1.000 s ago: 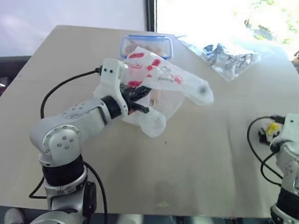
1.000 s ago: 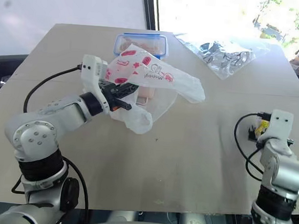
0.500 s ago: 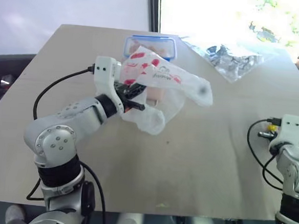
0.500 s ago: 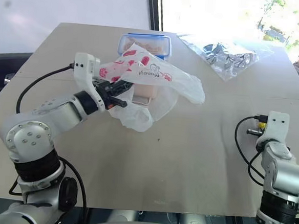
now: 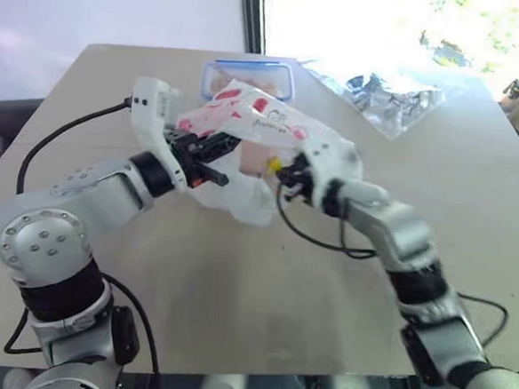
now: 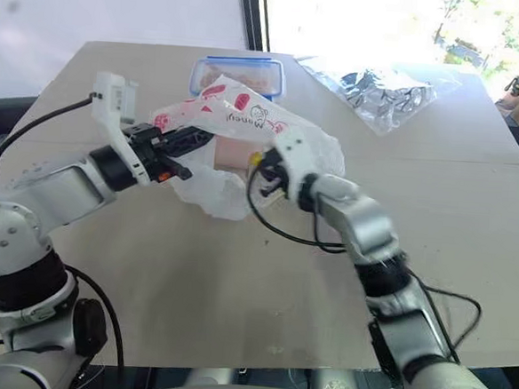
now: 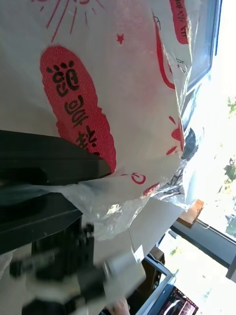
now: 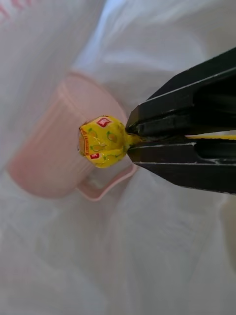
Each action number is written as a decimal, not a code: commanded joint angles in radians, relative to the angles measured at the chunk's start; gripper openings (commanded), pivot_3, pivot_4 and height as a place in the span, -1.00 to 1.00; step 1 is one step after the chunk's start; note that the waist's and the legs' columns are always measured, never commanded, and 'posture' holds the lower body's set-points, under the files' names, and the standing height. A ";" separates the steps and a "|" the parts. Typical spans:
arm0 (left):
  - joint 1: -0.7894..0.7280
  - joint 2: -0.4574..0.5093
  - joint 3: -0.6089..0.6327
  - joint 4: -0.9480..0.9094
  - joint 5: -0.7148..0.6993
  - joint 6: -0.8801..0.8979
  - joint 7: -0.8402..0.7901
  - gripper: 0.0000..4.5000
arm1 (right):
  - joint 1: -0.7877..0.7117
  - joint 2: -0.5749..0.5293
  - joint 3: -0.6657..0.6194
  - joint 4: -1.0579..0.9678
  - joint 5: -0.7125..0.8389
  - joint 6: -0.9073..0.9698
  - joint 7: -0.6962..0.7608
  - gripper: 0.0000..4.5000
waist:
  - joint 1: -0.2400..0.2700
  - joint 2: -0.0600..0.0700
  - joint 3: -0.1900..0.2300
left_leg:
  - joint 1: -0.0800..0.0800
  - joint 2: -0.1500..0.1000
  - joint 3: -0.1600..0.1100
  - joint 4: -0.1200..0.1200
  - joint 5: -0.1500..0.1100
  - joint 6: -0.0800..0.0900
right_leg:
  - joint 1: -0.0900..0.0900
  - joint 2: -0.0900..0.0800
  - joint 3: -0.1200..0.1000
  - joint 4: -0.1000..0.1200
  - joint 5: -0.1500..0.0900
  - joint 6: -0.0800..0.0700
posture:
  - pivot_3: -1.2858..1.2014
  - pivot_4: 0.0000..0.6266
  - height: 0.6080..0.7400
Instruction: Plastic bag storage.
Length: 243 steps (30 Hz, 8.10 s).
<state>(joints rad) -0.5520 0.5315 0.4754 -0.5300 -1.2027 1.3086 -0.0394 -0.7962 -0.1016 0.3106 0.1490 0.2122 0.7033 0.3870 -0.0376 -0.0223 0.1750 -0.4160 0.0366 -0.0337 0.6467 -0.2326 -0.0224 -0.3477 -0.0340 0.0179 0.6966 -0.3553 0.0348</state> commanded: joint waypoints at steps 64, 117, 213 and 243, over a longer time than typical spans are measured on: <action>0.131 0.101 -0.133 0.065 0.170 -0.439 -0.106 -1.00 | 0.271 -0.265 -0.251 -0.580 0.050 0.246 0.069 -0.99 | 0.023 0.000 0.000 | 0.000 0.001 0.000 -0.004 0.000 0.000 | -0.002 0.001 0.001 0.000 0.000 0.000 | 0.03 -0.52 1.00; 0.905 0.429 0.180 -0.039 -0.761 -0.268 -0.305 0.77 | 0.165 -0.241 -0.291 -0.479 0.205 0.190 0.096 -1.00 | 0.007 0.004 0.003 | 0.001 0.002 0.002 -0.007 -0.002 0.004 | -0.004 -0.004 0.004 0.001 0.000 -0.001 | 0.03 -0.52 1.00; -0.235 -0.054 0.087 0.459 -0.770 -0.362 0.213 -1.00 | -0.196 -0.368 -0.472 -0.358 1.214 0.450 -0.507 0.23 | 0.022 0.002 0.002 | -0.016 0.002 0.003 0.007 -0.001 0.002 | -0.016 0.001 -0.001 0.008 0.000 0.000 | 0.03 -0.52 1.00; -0.259 0.079 -0.005 0.509 -0.712 -0.248 0.130 -1.00 | -0.009 -0.696 -0.710 -0.597 1.531 0.353 -0.541 -0.98 | 0.025 0.002 0.003 | -0.018 0.002 0.007 0.005 -0.001 0.003 | -0.015 0.000 -0.002 0.002 0.000 0.000 | 0.03 -0.52 1.00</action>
<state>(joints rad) -0.8264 0.5910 0.4878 0.0287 -1.9340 1.0448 0.1210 -0.8232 -0.7739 -0.3886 -0.3783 1.6866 1.0850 -0.1339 -0.0128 -0.0204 0.1779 -0.4341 0.0388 -0.0266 0.6512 -0.2333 -0.0199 -0.3620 -0.0340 0.0162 0.6982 -0.3550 0.0352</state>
